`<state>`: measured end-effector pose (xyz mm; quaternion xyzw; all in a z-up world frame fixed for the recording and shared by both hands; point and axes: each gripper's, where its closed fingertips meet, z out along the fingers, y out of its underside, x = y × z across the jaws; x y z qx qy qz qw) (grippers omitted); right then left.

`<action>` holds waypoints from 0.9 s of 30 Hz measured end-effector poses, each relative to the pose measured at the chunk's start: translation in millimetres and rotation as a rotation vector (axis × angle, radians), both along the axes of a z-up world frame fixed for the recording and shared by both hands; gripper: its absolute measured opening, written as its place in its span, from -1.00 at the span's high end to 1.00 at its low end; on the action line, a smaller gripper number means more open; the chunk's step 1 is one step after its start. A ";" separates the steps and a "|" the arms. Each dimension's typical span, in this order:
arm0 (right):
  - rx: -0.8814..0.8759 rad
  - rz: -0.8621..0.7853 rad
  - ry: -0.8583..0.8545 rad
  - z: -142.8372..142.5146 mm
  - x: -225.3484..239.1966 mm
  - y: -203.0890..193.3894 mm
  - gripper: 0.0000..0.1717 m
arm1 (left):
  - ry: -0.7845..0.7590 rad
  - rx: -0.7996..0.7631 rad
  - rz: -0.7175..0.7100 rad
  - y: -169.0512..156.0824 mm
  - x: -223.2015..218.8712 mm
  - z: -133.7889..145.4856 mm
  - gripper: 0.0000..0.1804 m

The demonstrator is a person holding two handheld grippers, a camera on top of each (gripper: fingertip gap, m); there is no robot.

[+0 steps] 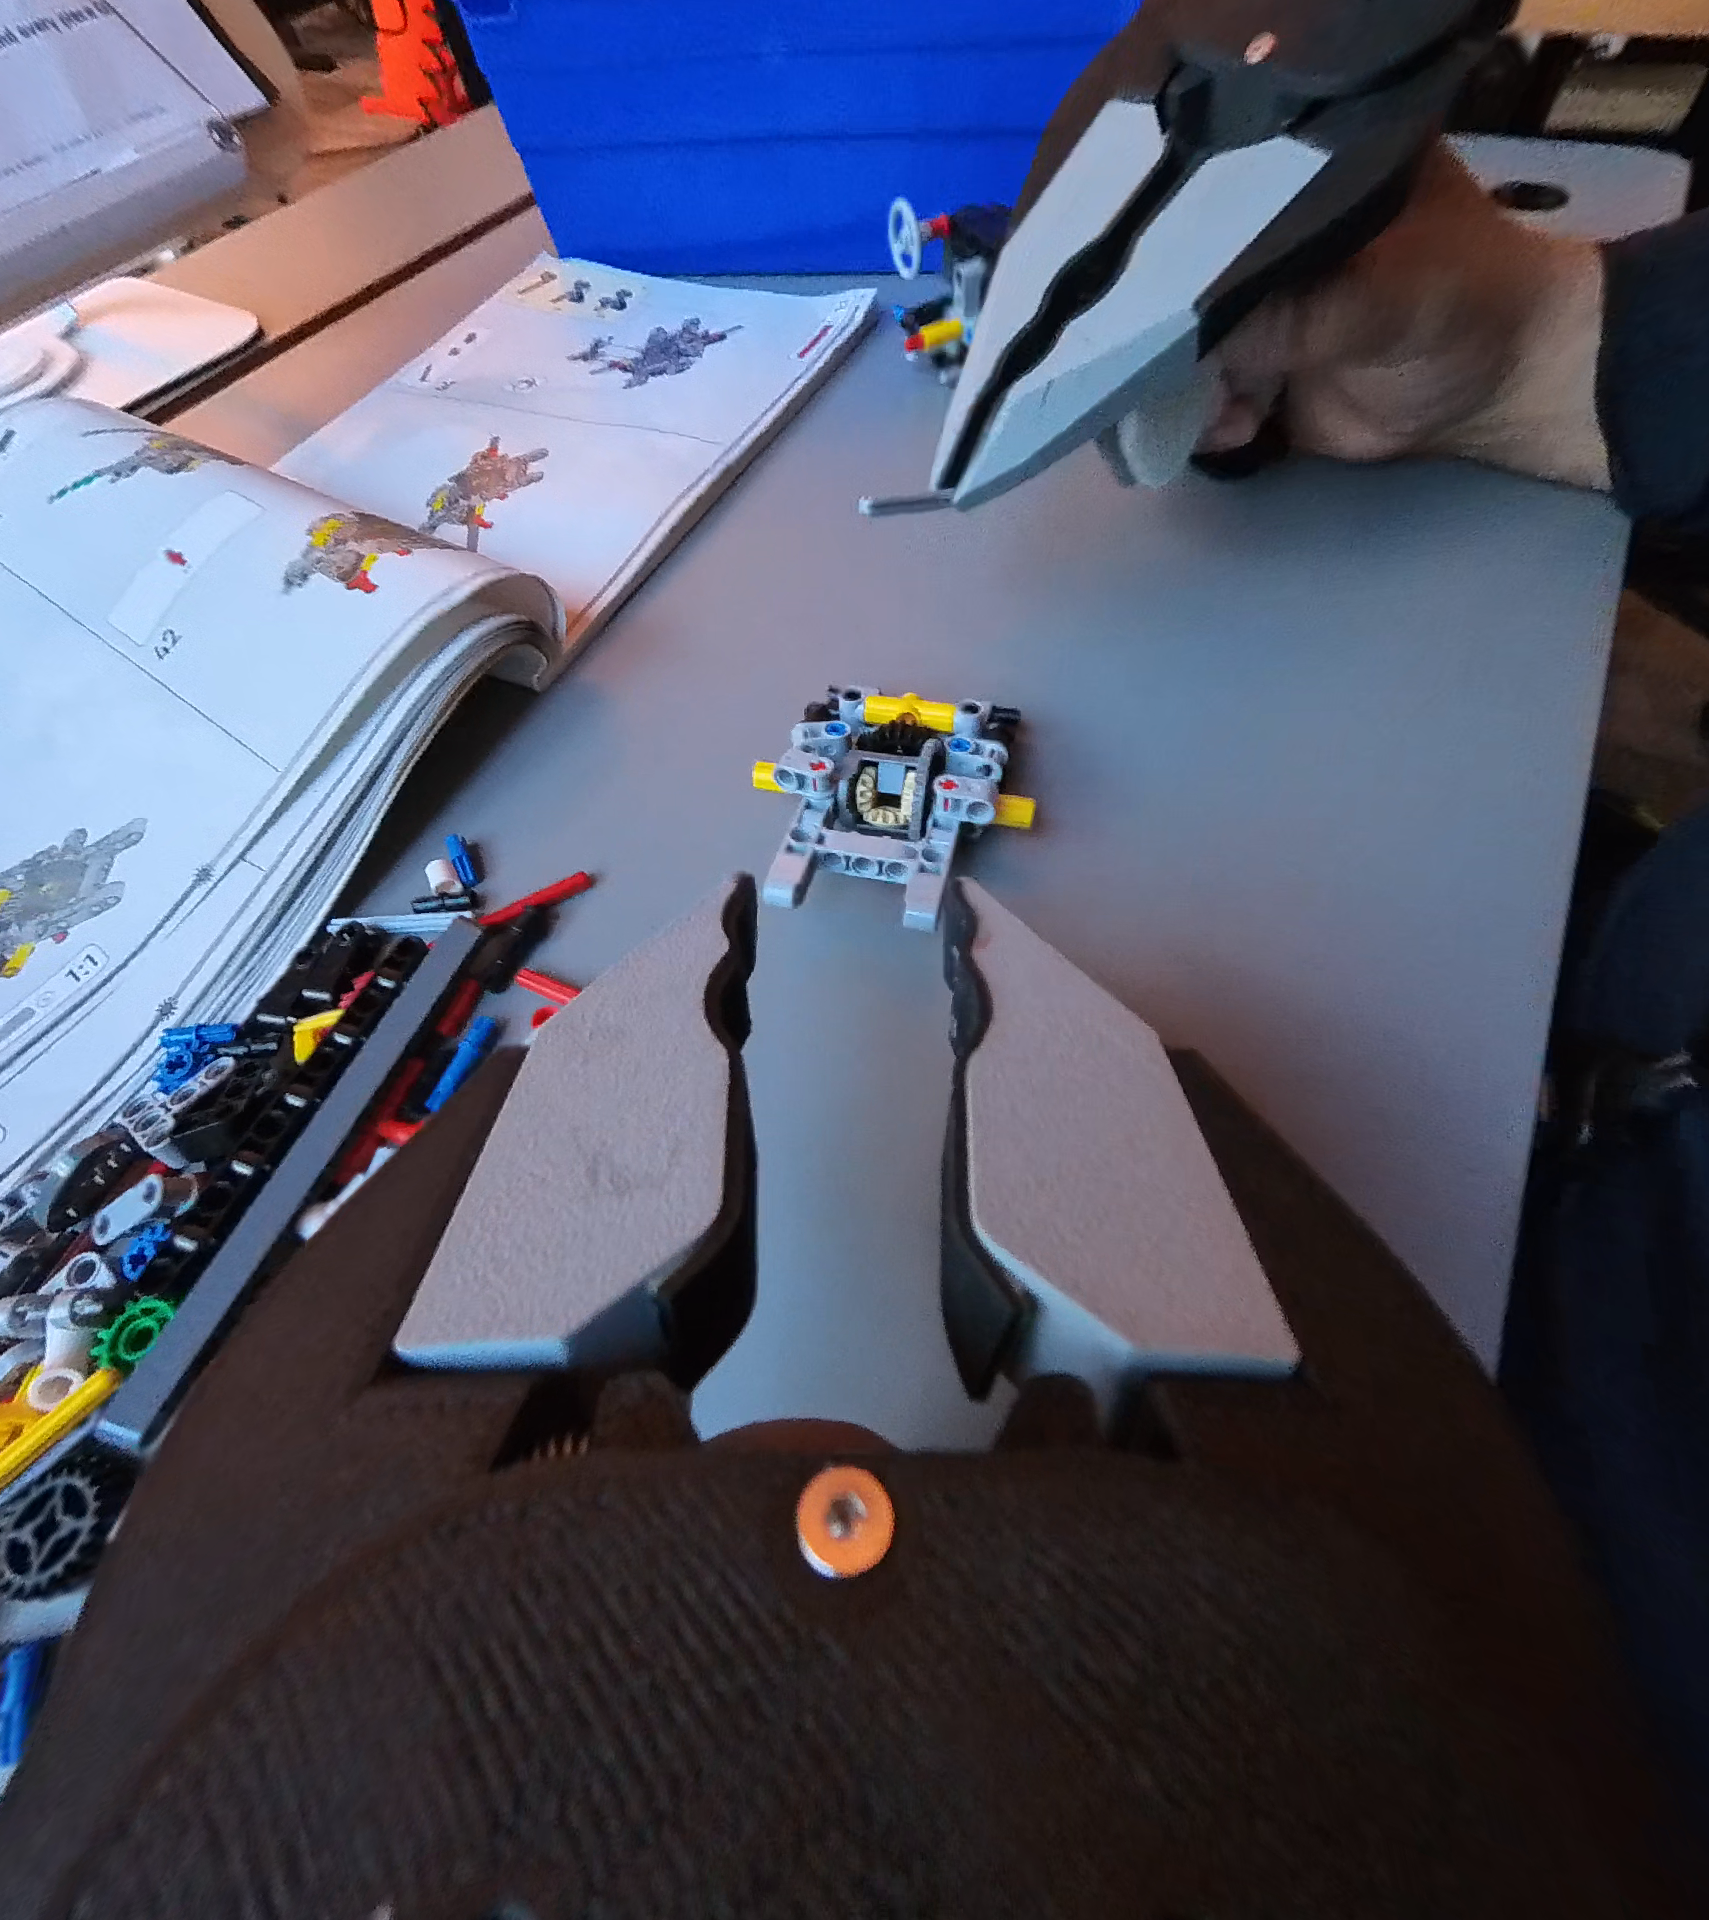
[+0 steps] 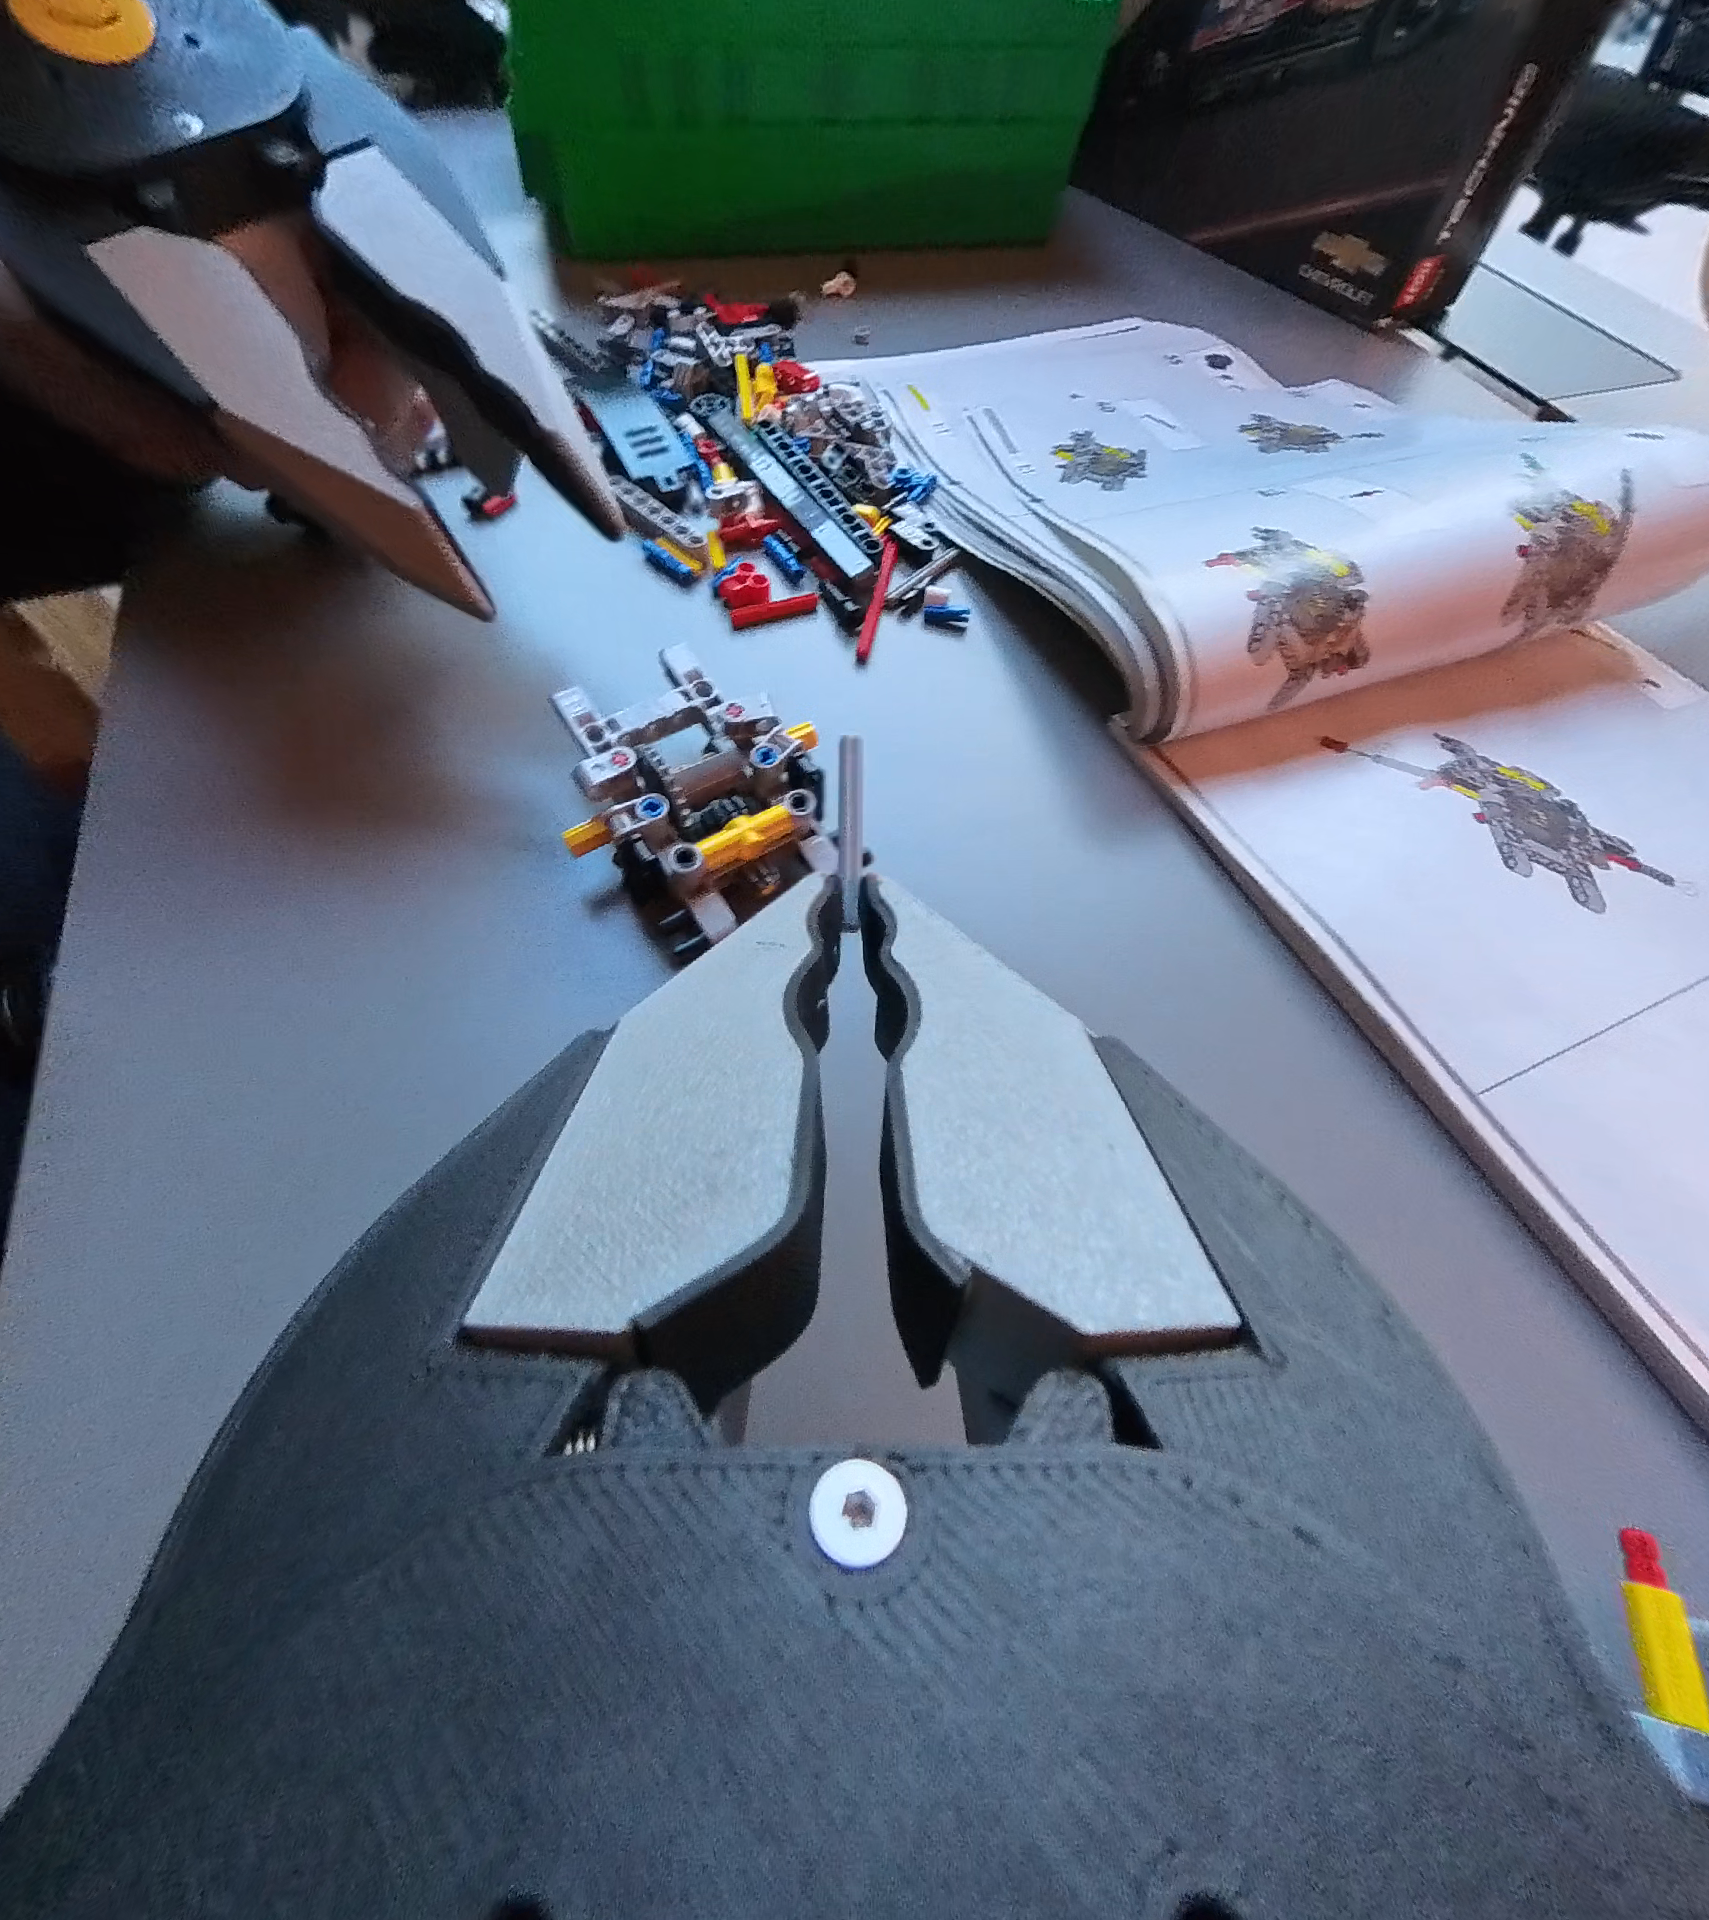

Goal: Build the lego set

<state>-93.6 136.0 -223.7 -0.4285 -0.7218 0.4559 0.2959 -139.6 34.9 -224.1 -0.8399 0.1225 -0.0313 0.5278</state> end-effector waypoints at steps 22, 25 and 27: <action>0.042 -0.013 -0.016 -5.4 -32.3 17.6 0.99 | 0.011 0.253 -0.062 -4.0 1.3 34.3 0.78; 0.053 -0.012 -0.018 -6.4 -32.4 17.0 0.99 | 0.017 0.251 -0.065 -4.0 2.0 33.9 0.78; 0.050 -0.013 -0.018 -6.3 -32.4 17.0 0.99 | 0.016 0.255 -0.068 -4.4 2.3 34.4 0.79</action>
